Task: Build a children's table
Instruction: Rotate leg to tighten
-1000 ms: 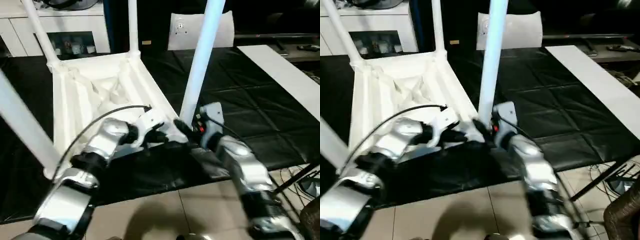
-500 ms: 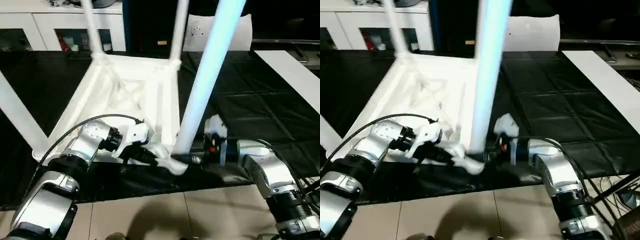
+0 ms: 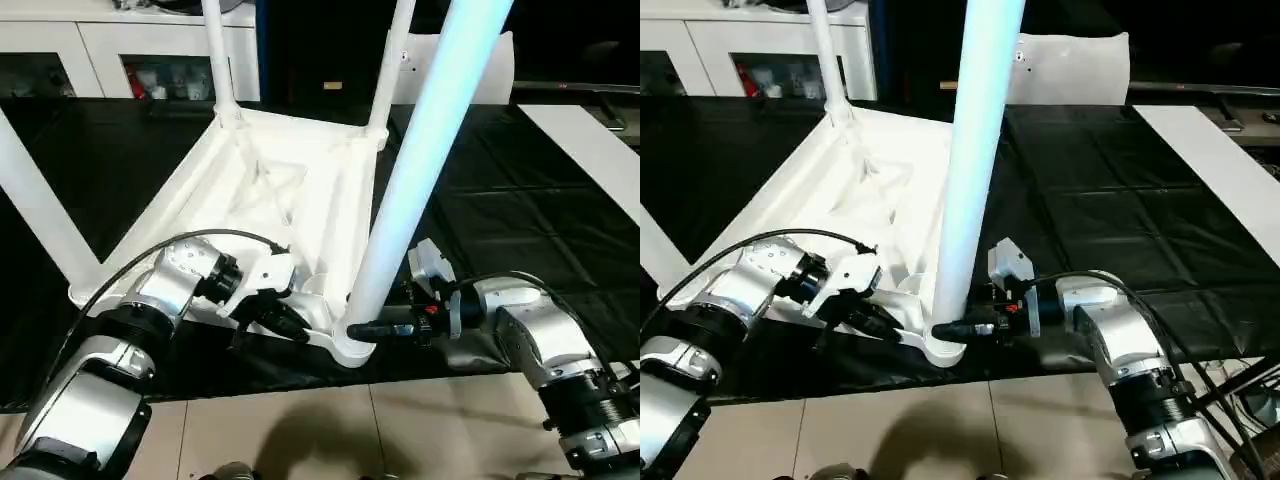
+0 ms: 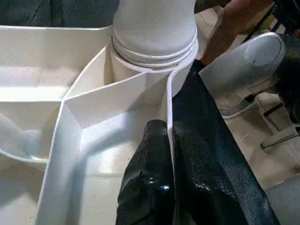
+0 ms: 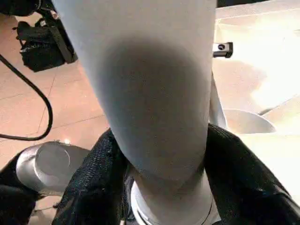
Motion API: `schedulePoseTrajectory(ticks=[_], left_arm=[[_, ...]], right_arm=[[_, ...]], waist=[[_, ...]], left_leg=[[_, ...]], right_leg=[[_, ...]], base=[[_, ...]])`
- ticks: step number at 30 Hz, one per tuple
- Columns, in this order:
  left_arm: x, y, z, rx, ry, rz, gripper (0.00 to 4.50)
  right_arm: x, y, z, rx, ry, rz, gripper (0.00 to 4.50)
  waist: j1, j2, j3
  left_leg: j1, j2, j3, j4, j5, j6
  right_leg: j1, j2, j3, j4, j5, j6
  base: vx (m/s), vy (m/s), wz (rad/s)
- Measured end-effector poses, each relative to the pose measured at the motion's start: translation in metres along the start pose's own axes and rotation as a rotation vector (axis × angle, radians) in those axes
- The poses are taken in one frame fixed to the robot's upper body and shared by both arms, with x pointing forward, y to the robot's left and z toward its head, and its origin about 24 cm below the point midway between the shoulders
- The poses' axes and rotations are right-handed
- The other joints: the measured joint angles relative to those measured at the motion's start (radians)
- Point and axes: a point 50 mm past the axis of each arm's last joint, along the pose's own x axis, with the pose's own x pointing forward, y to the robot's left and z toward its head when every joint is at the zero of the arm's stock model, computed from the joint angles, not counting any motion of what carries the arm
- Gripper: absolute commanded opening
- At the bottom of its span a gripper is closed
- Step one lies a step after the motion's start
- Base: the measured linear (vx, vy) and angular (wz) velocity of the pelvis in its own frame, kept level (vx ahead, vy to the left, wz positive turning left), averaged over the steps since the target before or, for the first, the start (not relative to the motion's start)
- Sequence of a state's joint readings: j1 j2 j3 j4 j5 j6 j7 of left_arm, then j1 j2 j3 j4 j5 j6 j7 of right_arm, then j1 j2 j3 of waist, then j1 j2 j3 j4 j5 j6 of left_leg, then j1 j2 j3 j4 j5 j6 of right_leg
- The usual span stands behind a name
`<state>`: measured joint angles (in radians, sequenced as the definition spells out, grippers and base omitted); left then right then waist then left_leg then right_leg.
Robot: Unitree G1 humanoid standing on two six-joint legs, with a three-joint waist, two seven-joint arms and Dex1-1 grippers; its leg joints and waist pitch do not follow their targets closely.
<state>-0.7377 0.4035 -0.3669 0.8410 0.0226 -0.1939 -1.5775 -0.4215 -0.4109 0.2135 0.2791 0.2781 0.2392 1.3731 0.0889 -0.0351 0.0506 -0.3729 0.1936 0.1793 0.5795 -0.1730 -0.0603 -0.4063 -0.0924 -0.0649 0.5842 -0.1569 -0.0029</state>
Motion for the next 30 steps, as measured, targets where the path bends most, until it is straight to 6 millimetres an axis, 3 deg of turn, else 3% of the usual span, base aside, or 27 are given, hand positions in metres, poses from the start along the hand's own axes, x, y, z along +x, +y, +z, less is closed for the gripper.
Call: schedulePoseTrajectory(ticks=[10, 14, 16, 20, 23, 26, 30], left_arm=[[-0.001, -0.001, -0.001, 0.001, -0.003, -0.003, 0.00], [-0.002, 0.004, -0.002, -0.056, -0.012, 0.074, 0.00], [-0.002, 0.008, -0.003, -0.098, -0.019, 0.159, 0.00], [0.013, 0.020, 0.002, -0.201, -0.076, 0.344, 0.00], [0.026, 0.029, 0.008, -0.256, -0.090, 0.477, 0.00], [0.036, 0.035, 0.013, -0.296, -0.101, 0.568, 0.00], [0.046, 0.042, 0.020, -0.325, -0.102, 0.646, 0.00]], right_arm=[[0.002, 0.000, 0.001, 0.022, -0.002, -0.001, 1.97], [0.011, -0.001, -0.002, 0.041, -0.051, -0.119, 1.97], [0.015, -0.006, -0.002, 0.044, -0.060, -0.230, 1.97], [0.018, -0.021, -0.003, 0.104, -0.103, -0.542, 1.93], [0.024, -0.031, -0.001, 0.158, -0.124, -0.742, 1.93], [0.031, -0.040, 0.003, 0.178, -0.116, -0.885, 1.93], [0.038, -0.048, 0.008, 0.203, -0.126, -1.017, 1.93]], waist=[[0.000, 0.000, 0.000], [-0.004, -0.001, 0.001], [-0.015, -0.002, 0.001], [-0.061, -0.003, 0.002], [-0.078, 0.003, -0.001], [-0.090, 0.010, -0.005], [-0.093, 0.013, -0.008]], left_leg=[[0.000, 0.000, 0.000, 0.000, 0.000, 0.000], [0.003, 0.000, 0.000, 0.000, 0.001, -0.002], [0.005, 0.000, 0.000, 0.001, 0.002, -0.003], [0.006, -0.001, 0.000, 0.002, 0.003, -0.006], [0.007, -0.001, -0.001, 0.000, 0.003, -0.006], [0.007, -0.002, -0.001, 0.000, 0.003, -0.006], [0.006, -0.002, -0.001, -0.004, 0.003, -0.005]], right_leg=[[0.000, 0.000, 0.000, 0.000, 0.000, 0.000], [0.000, 0.000, 0.001, 0.003, 0.000, 0.000], [0.001, 0.000, 0.001, 0.005, -0.003, 0.005], [0.000, 0.000, 0.002, 0.004, -0.003, 0.006], [0.000, 0.000, 0.002, 0.005, -0.003, 0.006], [0.000, 0.000, 0.002, 0.004, -0.004, 0.006], [0.000, 0.000, 0.002, 0.001, -0.004, 0.006]], base=[[0.000, 0.000, 0.00], [0.000, 0.000, 0.00], [0.000, 0.000, 0.00], [0.000, 0.000, 0.00], [0.000, 0.000, 0.00], [0.000, 0.000, 0.00], [0.000, 0.000, 0.00]])
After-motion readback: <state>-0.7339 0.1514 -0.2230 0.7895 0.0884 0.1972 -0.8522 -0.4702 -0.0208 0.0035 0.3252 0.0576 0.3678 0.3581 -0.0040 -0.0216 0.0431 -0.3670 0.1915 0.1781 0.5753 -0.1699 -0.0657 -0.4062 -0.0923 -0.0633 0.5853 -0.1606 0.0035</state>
